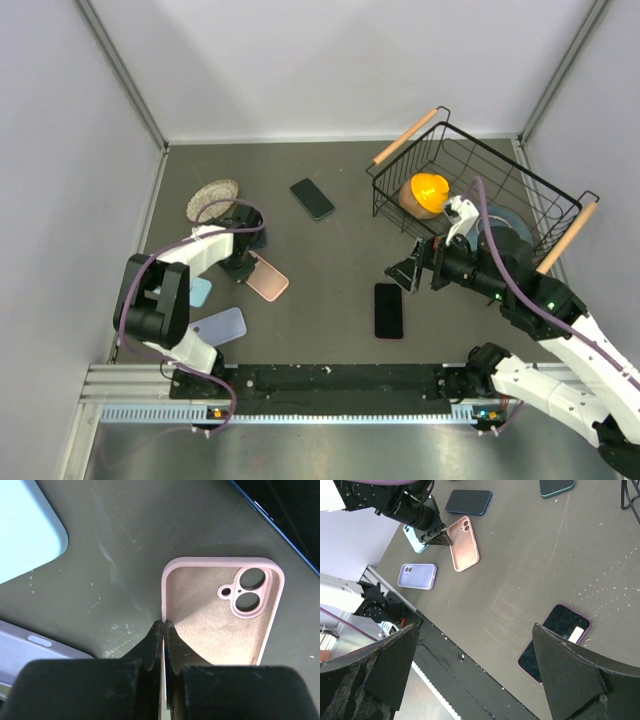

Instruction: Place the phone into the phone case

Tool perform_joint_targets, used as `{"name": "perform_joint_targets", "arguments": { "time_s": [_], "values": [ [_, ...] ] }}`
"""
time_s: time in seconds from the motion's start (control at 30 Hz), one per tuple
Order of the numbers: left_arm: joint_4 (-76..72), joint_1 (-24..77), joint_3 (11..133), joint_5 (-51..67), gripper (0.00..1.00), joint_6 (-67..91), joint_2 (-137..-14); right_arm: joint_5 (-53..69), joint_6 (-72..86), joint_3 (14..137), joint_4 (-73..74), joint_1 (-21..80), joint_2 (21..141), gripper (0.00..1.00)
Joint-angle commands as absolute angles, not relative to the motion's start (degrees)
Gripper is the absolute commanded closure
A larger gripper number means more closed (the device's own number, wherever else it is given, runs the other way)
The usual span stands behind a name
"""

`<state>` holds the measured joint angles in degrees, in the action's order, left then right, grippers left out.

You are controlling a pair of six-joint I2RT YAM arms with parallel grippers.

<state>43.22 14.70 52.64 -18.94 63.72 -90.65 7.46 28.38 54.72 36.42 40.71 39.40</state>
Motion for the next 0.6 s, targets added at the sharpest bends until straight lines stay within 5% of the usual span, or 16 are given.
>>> {"name": "perform_joint_targets", "arguments": {
  "time_s": [0.0,0.57],
  "values": [
    [42.4,14.6,52.3,-19.7,1.00,60.4,-90.0,7.7,28.8,55.5,33.8,40.3,40.4,0.03],
    [37.5,28.6,56.4,-5.7,1.00,44.3,-87.9,7.7,28.4,58.3,33.3,40.3,42.5,0.03]
  ]
}}
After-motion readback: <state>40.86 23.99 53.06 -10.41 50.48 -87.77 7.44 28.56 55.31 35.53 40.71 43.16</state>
